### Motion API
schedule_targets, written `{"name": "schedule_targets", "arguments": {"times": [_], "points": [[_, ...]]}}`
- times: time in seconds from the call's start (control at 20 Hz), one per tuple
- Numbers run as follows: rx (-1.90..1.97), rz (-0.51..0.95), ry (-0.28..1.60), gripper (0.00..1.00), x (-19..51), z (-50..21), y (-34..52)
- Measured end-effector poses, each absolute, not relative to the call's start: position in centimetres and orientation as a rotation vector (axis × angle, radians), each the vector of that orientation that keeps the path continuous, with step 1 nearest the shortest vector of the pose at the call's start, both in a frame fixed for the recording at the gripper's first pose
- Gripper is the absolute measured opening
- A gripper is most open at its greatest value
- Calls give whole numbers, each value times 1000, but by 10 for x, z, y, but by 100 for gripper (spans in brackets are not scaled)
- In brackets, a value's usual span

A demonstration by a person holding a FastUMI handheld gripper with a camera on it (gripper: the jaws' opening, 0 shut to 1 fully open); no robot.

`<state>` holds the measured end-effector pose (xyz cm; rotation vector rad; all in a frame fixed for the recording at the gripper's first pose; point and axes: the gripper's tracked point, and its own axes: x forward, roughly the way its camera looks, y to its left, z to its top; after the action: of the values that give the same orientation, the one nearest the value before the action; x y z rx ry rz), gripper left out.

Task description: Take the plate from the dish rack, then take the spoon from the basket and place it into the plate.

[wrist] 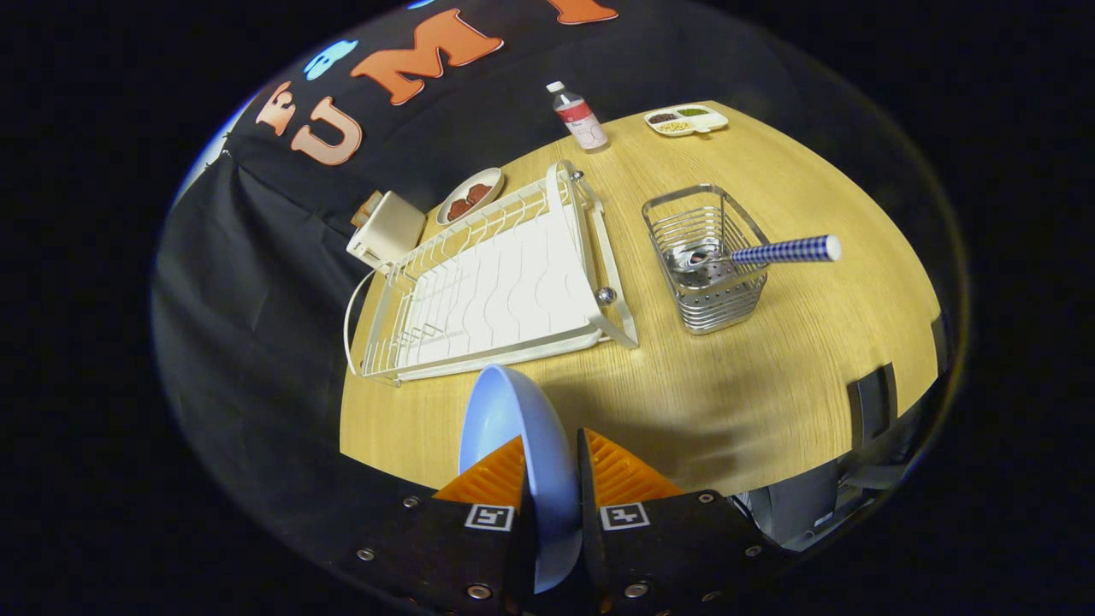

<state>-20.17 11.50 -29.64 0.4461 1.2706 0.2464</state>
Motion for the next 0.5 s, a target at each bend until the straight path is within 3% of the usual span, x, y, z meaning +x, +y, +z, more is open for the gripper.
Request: {"name": "schedule_targets", "arguments": {"times": [0.5], "points": [[563,242,1242,22,-197,-333,139]]}}
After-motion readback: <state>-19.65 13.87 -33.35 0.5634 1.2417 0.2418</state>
